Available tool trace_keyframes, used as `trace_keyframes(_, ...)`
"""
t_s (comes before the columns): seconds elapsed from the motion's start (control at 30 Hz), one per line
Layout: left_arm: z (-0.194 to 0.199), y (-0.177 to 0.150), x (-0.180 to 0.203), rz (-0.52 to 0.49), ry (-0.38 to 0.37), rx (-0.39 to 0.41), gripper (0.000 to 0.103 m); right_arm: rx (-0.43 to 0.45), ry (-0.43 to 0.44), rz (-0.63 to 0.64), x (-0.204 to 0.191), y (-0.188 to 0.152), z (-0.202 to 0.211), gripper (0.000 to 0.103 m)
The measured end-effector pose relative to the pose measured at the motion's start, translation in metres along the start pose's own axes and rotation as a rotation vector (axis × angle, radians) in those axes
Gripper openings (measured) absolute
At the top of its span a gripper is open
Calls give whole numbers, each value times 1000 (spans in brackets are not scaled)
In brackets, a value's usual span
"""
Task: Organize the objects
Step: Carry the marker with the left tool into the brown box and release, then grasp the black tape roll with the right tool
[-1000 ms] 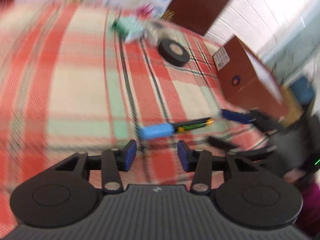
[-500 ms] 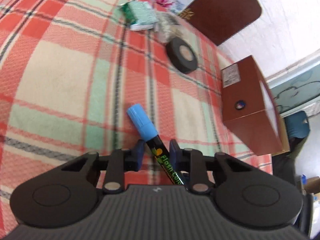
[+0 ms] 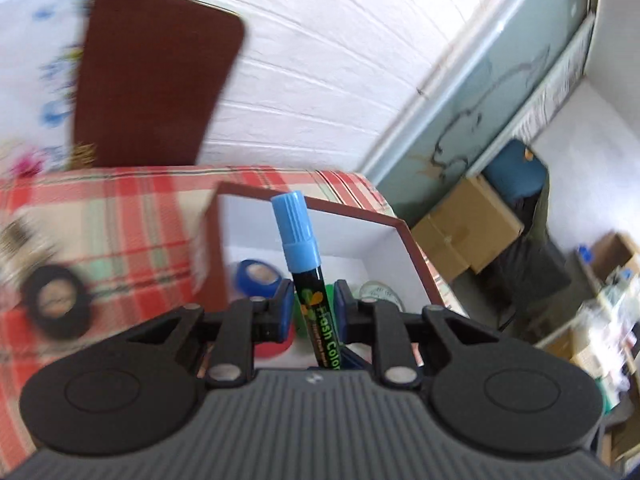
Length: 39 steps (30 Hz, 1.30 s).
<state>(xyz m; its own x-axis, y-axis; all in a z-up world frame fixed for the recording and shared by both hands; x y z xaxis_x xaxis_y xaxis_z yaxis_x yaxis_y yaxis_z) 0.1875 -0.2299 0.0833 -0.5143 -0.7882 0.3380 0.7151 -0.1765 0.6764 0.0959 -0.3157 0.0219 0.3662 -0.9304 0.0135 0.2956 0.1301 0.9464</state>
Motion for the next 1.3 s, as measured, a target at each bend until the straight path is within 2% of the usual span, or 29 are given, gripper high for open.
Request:
trace_keyframes(0.07, -29, 6, 9, -6, 15, -29, 23, -5, -30, -56, 23, -5, -6, 18)
trace_keyframes(0.17, -67, 7, 7, -7, 96, -69, 25, -45, -11, -159, 51, -15, -30, 22)
trace_keyframes(0.2, -78, 8, 4, -6, 129, -82, 25, -50, -5, -183, 54, -17, -36, 32)
trace_keyframes(0.23, -85, 6, -1, -9, 160, -92, 25, -57, 13, -204, 57, -22, -42, 47)
trace_keyframes(0.27, -87, 4, -6, -15, 185, -99, 25, -49, 30, -217, 58, -24, -46, 48)
trace_keyframes(0.37, -73, 1, -9, -29, 169, -78, 25, -3, 19, -246, 58, -26, -40, 45)
trace_keyframes(0.53, -22, -1, -9, -86, 133, 55, 26, 79, -16, -303, 61, -27, -7, 45)
trace_keyframes(0.6, -4, -7, -18, -106, 178, 92, 28, 97, -40, -303, 58, -26, 4, 45)
trace_keyframes(0.77, 24, -39, -59, -166, 392, 132, 30, 136, -26, -301, 37, -10, 18, 46)
trace_keyframes(0.87, 37, -67, -103, -112, 451, 105, 30, 127, 21, -259, 12, 1, 13, 46)
trace_keyframes(0.93, 41, -82, -141, -60, 523, 99, 31, 106, 71, -221, -9, 11, -4, 46)
trace_keyframes(1.0, 44, -97, -179, -32, 637, 95, 32, 70, 130, -183, -32, 18, -28, 46)
trace_keyframes(1.1, 46, -120, -228, 27, 741, 96, 33, -24, 203, -164, -60, 15, -70, 49)
trace_keyframes(1.13, 44, -127, -243, 47, 765, 93, 35, -66, 213, -160, -69, 9, -86, 53)
trace_keyframes(1.2, 47, -138, -256, 44, 753, 198, 42, -140, 195, -132, -77, -3, -126, 53)
trace_keyframes(1.27, 46, -143, -253, 15, 767, 253, 43, -205, 145, -113, -72, -14, -166, 60)
trace_keyframes(1.3, 45, -141, -252, 6, 776, 256, 43, -232, 123, -133, -67, -19, -185, 72)
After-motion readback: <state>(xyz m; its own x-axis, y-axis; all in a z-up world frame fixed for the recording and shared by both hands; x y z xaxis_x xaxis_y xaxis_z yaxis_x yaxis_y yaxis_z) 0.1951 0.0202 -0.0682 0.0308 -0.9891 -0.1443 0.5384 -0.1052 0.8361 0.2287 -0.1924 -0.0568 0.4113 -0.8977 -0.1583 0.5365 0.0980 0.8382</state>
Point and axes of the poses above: each gripper's, at about its wrist camera, not at the fingertips, and z roughly against the way its jaws point, x to its right, y to its top, the point moved 6 cm from there along -z, roughly the way its jaws point, and after that the axes turned 13 degrees about y, right-handed, at the moved point
